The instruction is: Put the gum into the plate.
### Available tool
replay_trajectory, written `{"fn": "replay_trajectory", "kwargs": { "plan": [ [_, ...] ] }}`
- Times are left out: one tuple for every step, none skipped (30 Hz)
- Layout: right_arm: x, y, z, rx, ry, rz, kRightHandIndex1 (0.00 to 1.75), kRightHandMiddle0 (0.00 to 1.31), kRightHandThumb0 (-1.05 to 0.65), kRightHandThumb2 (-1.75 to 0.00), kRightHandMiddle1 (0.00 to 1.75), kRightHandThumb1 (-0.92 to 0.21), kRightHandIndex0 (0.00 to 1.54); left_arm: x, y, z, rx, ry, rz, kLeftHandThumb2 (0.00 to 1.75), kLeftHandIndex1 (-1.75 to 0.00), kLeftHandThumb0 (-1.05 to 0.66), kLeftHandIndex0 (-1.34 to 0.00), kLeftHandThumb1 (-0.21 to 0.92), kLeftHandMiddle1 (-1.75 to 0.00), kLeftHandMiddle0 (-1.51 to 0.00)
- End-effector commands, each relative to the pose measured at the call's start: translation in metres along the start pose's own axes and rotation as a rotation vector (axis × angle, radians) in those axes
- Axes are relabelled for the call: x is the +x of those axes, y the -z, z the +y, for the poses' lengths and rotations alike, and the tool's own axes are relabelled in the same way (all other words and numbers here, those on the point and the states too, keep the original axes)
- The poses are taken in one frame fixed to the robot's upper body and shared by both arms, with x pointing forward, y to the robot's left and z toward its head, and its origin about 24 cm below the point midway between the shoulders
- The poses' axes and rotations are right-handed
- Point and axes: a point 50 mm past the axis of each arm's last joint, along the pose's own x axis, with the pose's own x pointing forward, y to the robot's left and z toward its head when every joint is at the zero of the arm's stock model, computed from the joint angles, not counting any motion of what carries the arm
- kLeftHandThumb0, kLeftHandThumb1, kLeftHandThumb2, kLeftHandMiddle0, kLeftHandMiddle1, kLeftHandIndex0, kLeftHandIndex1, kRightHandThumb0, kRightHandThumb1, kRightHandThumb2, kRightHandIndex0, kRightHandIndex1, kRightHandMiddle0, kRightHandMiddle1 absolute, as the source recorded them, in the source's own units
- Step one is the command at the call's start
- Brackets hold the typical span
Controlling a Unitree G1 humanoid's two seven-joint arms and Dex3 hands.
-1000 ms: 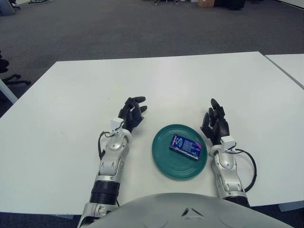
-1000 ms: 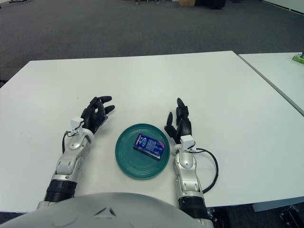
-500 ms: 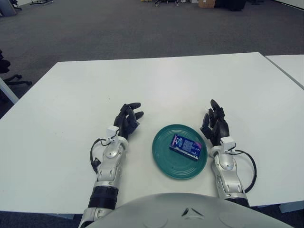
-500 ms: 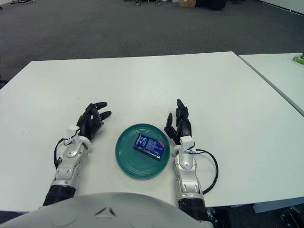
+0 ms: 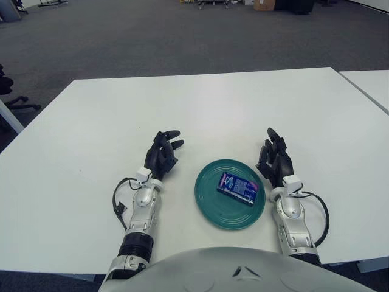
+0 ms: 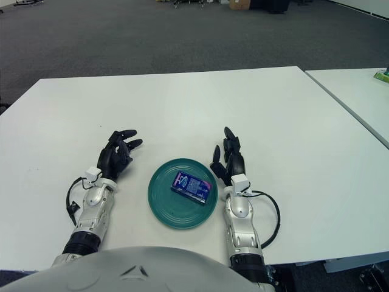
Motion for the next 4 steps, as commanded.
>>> {"fn": "replay_trajectory", "kwargs": {
  "plan": [
    [-0.0308, 0.0553, -0.0114, -0.025, 0.029, 0.337, 0.02, 0.00, -0.75, -0.95, 0.36, -0.92, 0.18, -0.0178, 0.0281, 0.0054, -0.015, -0.036, 0.141, 0.89, -1.11, -0.77, -0.38, 0.92, -0.88, -0.51],
    [-0.0309, 0.0553, -0.0115, -0.026, 0.028, 0.337, 0.02, 0.00, -0.75, -0.95, 0.36, -0.92, 0.18, -0.0181, 0.0284, 0.0053, -0.015, -0.038, 0.141, 0.89, -1.11, -0.77, -0.38, 0.92, -0.87, -0.50],
    [-0.0310, 0.0553, -0.0116, -0.026, 0.028, 0.337, 0.02, 0.00, -0.75, -0.94, 0.36, -0.92, 0.18, -0.0183, 0.0286, 0.0053, -0.016, -0.039, 0.141, 0.88, -1.11, -0.77, -0.38, 0.92, -0.87, -0.50],
    [-0.0309, 0.0553, -0.0118, -0.027, 0.027, 0.338, 0.02, 0.00, -0.75, -0.94, 0.36, -0.92, 0.18, -0.0184, 0.0287, 0.0053, -0.015, -0.041, 0.141, 0.88, -1.11, -0.78, -0.38, 0.92, -0.87, -0.50]
  ]
}}
